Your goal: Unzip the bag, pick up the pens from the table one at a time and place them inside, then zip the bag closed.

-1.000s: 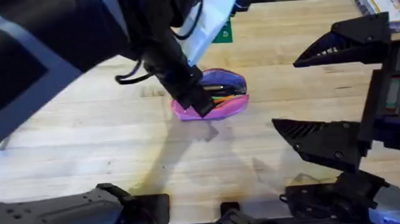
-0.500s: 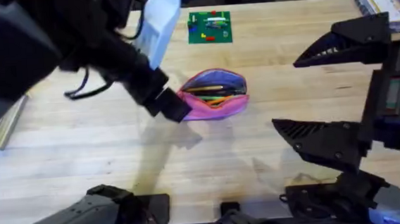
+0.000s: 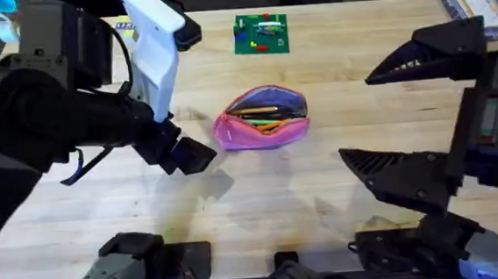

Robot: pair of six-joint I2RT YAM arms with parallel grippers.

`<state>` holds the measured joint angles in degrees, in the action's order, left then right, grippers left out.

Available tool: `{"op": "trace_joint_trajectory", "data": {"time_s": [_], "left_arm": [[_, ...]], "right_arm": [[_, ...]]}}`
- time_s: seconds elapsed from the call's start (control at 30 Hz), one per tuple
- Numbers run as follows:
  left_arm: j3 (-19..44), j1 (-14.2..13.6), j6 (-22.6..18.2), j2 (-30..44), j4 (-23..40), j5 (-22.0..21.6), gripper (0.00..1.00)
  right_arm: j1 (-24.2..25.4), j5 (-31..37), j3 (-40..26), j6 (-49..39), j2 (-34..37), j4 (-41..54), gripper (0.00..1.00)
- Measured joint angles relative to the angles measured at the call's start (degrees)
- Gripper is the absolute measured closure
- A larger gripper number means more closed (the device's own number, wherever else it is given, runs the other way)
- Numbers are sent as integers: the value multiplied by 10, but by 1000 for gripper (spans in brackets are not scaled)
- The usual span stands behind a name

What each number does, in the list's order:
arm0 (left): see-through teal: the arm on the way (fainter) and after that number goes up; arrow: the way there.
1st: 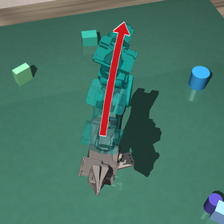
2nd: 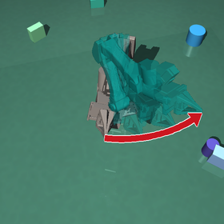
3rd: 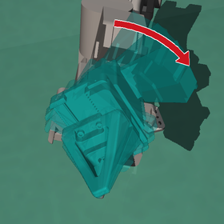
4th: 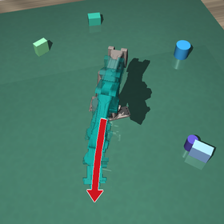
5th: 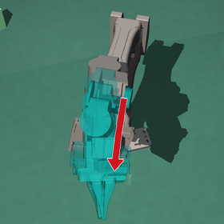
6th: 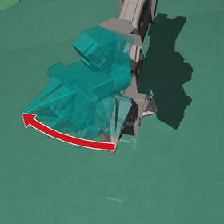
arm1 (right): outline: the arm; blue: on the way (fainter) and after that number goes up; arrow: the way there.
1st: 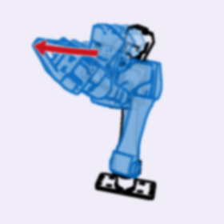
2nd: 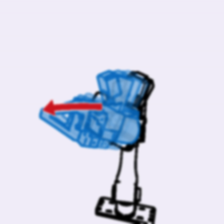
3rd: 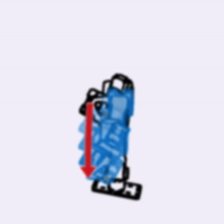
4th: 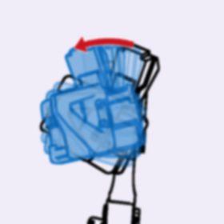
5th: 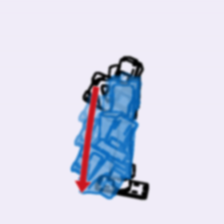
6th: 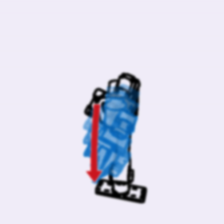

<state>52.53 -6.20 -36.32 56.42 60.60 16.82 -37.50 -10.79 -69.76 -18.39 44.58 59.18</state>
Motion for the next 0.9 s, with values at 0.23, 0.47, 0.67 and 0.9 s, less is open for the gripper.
{"op": "trace_joint_trajectory", "data": {"time_s": [0.23,0.47,0.67,0.9], "left_arm": [[0,0,-2,17,-5,-4,6],[0,20,-30,18,-1,-3,7],[0,79,-117,18,0,44,8],[0,143,-238,28,3,115,7]], "right_arm": [[0,0,0,0,0,0,3],[0,1,0,0,0,20,3],[0,5,0,0,17,27,3],[0,5,0,15,60,26,3]]}}
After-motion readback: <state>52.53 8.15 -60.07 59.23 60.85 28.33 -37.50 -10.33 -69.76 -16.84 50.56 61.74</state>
